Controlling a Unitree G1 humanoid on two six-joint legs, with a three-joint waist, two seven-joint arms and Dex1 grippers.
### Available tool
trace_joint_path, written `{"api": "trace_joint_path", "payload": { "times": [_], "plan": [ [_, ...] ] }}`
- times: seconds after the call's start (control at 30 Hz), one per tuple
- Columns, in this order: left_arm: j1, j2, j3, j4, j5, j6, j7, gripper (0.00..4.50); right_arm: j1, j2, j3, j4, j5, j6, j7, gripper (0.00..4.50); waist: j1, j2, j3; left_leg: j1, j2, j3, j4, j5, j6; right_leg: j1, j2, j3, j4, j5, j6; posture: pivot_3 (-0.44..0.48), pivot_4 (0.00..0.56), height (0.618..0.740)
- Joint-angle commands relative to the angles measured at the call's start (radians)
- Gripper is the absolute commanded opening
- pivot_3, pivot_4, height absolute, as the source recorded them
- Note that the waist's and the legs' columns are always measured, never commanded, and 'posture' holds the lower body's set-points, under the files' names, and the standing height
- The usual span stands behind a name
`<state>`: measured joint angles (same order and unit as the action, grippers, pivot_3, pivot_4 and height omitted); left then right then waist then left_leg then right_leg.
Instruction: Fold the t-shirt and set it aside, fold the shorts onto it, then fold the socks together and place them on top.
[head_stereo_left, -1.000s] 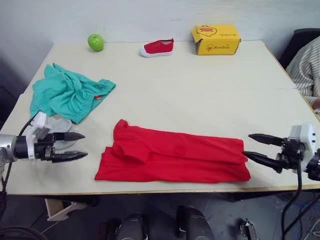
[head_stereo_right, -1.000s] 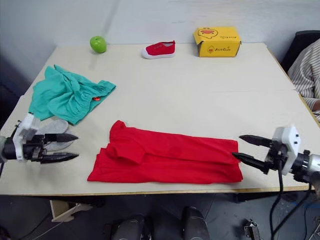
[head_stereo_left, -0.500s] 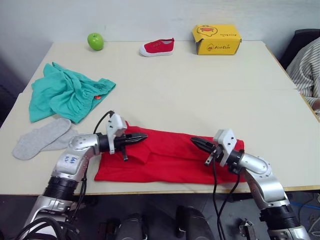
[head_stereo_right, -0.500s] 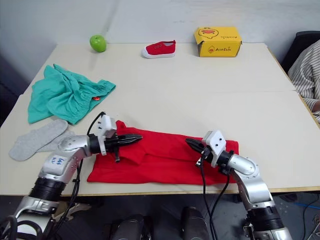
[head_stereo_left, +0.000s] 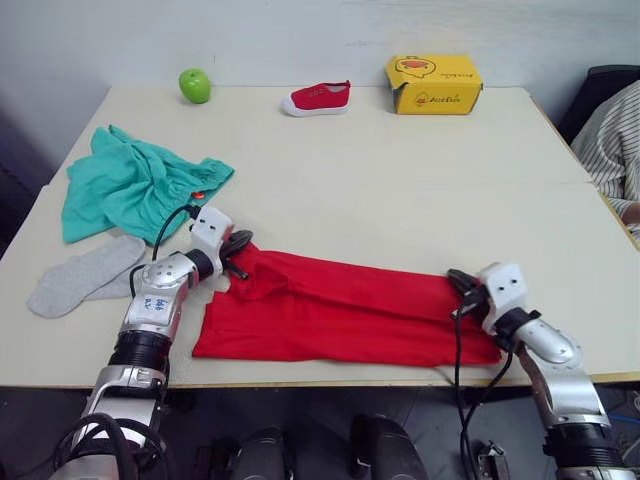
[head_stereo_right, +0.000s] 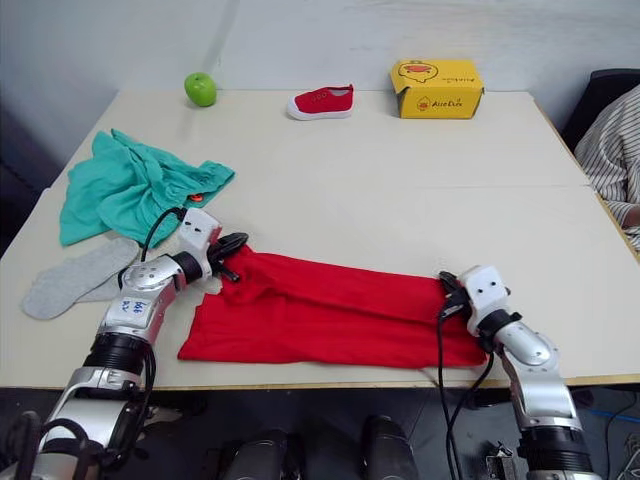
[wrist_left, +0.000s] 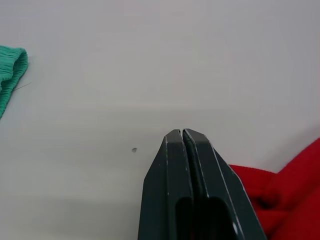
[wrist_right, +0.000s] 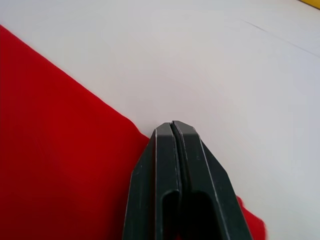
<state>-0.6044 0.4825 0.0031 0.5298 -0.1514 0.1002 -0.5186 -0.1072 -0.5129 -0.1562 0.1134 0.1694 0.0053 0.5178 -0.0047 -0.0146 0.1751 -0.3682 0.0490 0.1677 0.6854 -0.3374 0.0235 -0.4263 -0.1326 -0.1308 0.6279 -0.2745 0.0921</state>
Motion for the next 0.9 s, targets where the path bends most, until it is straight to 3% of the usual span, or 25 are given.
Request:
{"api": "trace_joint_path", "payload": {
  "times": [0.03,0.2,0.3,0.43,0.63,0.73,0.9],
  "plan": [
    [-0.009,0.025,0.055,0.049,-0.02,-0.028,-0.042,0.05,0.015,-0.019,-0.067,0.006,0.045,0.027,0.006,0.0,0.0,0.0,0.0,0.0,0.0,0.0,0.0,0.0,0.0,0.0,0.0,0.0,0.0,0.0,0.0,0.0,0.15,0.74],
    [-0.014,0.081,0.133,0.034,-0.133,-0.054,-0.256,0.05,-0.004,0.002,-0.125,-0.032,0.15,-0.001,0.054,0.0,-0.002,0.0,0.0,-0.002,0.0,0.0,0.0,0.0,0.0,-0.002,0.001,0.0,0.0,0.0,0.0,0.0,0.15,0.74],
    [-0.003,0.125,0.142,-0.052,-0.2,0.019,-0.396,0.05,-0.004,0.007,-0.07,-0.144,0.197,0.024,0.125,0.0,-0.004,0.001,0.001,-0.002,0.0,0.001,-0.001,0.0,0.0,-0.002,0.001,0.0,-0.001,0.0,0.0,0.0,0.15,0.74],
    [0.081,0.146,0.059,-0.231,-0.197,0.0,-0.558,0.05,-0.007,0.024,0.056,-0.216,0.126,0.045,0.138,0.0,-0.009,0.001,0.001,-0.002,0.0,0.001,-0.001,0.0,0.0,-0.002,0.001,0.0,-0.001,0.0,0.0,0.0,0.15,0.74],
    [0.202,0.087,-0.045,-0.376,-0.123,-0.048,-0.532,0.05,-0.018,0.096,0.166,-0.175,0.004,0.037,0.05,0.0,-0.005,0.001,0.001,-0.002,0.0,0.001,-0.001,0.0,0.0,-0.002,0.0,0.001,-0.001,0.0,0.0,0.0,0.15,0.74],
    [0.269,0.088,-0.076,-0.409,-0.045,-0.08,-0.477,0.05,0.002,0.092,0.142,-0.103,-0.054,0.0,-0.012,0.0,-0.004,0.001,0.001,-0.002,0.0,0.001,-0.001,0.0,0.0,-0.002,0.0,0.001,-0.001,0.0,0.0,0.0,0.15,0.74],
    [0.342,0.164,-0.041,-0.395,0.005,-0.083,-0.435,0.05,0.044,0.023,0.048,-0.048,-0.028,-0.026,-0.001,0.0,-0.002,0.001,0.0,-0.001,0.001,0.0,-0.001,-0.001,0.0,-0.001,-0.001,0.0,-0.001,0.0,0.0,0.0,0.15,0.74]
  ]
}}
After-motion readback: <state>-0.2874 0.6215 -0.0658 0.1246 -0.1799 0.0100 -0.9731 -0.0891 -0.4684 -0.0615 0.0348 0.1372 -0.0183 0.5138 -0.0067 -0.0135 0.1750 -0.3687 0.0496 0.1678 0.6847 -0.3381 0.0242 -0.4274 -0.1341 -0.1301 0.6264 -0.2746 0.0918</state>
